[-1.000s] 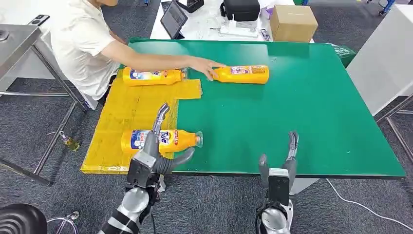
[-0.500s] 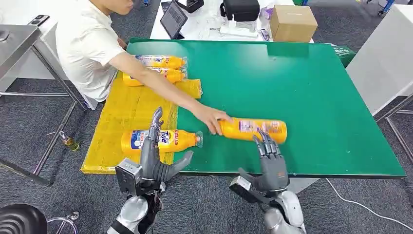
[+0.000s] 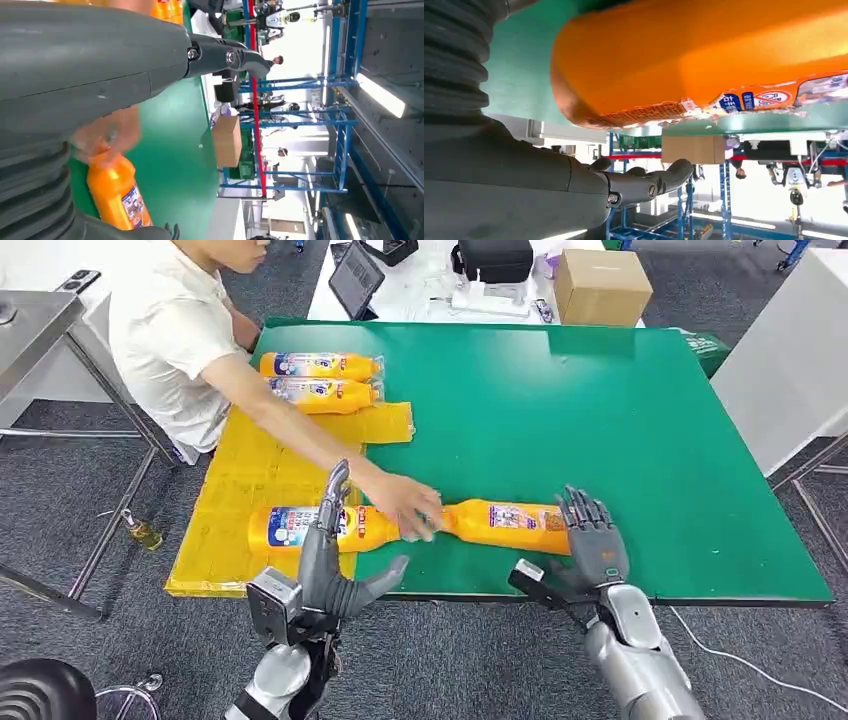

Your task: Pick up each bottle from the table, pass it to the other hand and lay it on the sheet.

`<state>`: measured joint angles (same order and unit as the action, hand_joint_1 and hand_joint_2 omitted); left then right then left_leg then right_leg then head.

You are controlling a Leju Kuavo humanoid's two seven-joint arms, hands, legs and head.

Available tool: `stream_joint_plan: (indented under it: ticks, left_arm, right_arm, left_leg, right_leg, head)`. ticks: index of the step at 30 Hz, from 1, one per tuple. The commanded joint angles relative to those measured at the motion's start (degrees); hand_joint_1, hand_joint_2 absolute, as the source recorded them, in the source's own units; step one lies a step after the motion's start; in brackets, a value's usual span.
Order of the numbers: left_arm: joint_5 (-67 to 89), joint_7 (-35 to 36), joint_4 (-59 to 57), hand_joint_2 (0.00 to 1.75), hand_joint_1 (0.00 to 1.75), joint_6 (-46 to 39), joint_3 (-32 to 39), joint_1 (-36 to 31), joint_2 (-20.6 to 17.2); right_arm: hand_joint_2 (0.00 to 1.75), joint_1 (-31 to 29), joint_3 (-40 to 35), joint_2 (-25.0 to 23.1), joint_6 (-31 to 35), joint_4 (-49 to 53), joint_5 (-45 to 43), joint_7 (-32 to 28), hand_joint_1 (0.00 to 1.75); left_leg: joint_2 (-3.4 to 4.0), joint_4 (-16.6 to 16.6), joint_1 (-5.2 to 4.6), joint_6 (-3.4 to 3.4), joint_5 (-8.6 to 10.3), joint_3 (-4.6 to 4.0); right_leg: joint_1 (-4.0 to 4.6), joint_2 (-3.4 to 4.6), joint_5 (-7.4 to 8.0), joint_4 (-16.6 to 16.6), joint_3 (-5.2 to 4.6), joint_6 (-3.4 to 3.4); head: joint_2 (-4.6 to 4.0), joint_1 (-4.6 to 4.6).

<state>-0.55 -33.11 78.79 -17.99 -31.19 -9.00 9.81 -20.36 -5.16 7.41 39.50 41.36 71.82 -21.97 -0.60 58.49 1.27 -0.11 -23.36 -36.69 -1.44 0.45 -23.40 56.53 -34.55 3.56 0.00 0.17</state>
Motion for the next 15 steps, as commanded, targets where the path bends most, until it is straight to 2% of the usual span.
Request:
stream_joint_plan:
  ticks: [1,3,4,8,13,15]
  left_arm:
    - [-0.3,0.4,-3.1,1.75,0.0,0.2,-1.6,-2.2,-1.0]
    - [-0.5,0.5,-3.4,1.75,0.0,0.4,-2.0,-2.8,-0.8]
    - [-0.6,0.5,-3.6,1.75,0.0,0.5,-2.1,-3.1,-0.7]
    - [-0.9,0.8,-4.8,1.75,0.0,1.0,-3.0,-4.4,0.0]
    - [-1.2,1.1,-5.4,1.75,0.0,1.5,-3.6,-5.3,0.2]
    - [-1.5,1.2,-5.6,1.75,0.0,1.8,-3.9,-5.6,0.2]
  right_arm:
    - [1.75,-4.8,-3.4,0.9,-0.1,-9.2,-0.2,0.7,0.0]
    - [1.75,-7.5,-4.6,0.9,-3.0,-12.5,-1.2,1.7,0.0]
    - [1.75,-8.4,-4.9,0.8,-3.4,-13.2,-1.4,1.7,0.0]
    - [1.75,-11.9,-7.2,-0.7,-4.4,-16.7,-0.7,2.1,0.0]
    - [1.75,-14.0,-8.9,-2.0,-7.5,-19.5,-0.5,3.5,0.0]
    - [1.75,-14.6,-10.2,-1.7,-11.2,-21.0,-0.2,4.1,0.0]
  left_leg:
    - [0.08,0.0,-0.02,0.07,-0.07,0.21]
    - [0.17,-0.1,0.0,0.13,-0.17,0.49]
    - [0.11,0.0,-0.01,0.06,-0.06,0.18]
    - [0.13,0.0,-0.01,0.04,-0.03,0.11]
    - [0.21,0.0,-0.01,0.1,-0.02,0.23]
    - [0.2,0.0,0.0,0.1,-0.03,0.28]
  right_leg:
    - [0.02,0.01,-0.04,0.0,0.19,-0.13]
    - [0.08,0.03,-0.11,-0.1,0.47,-0.28]
    - [0.02,0.04,-0.02,0.0,0.15,-0.13]
    - [0.01,0.07,0.01,0.0,0.06,-0.09]
    - [0.03,0.12,0.01,0.0,0.16,-0.14]
    - [0.04,0.09,0.0,0.0,0.22,-0.16]
  head:
    - [0.0,-0.02]
    - [0.0,0.0]
    - [0.0,0.0]
    - [0.0,-0.02]
    - [0.0,0.0]
    - [0.0,-0.02]
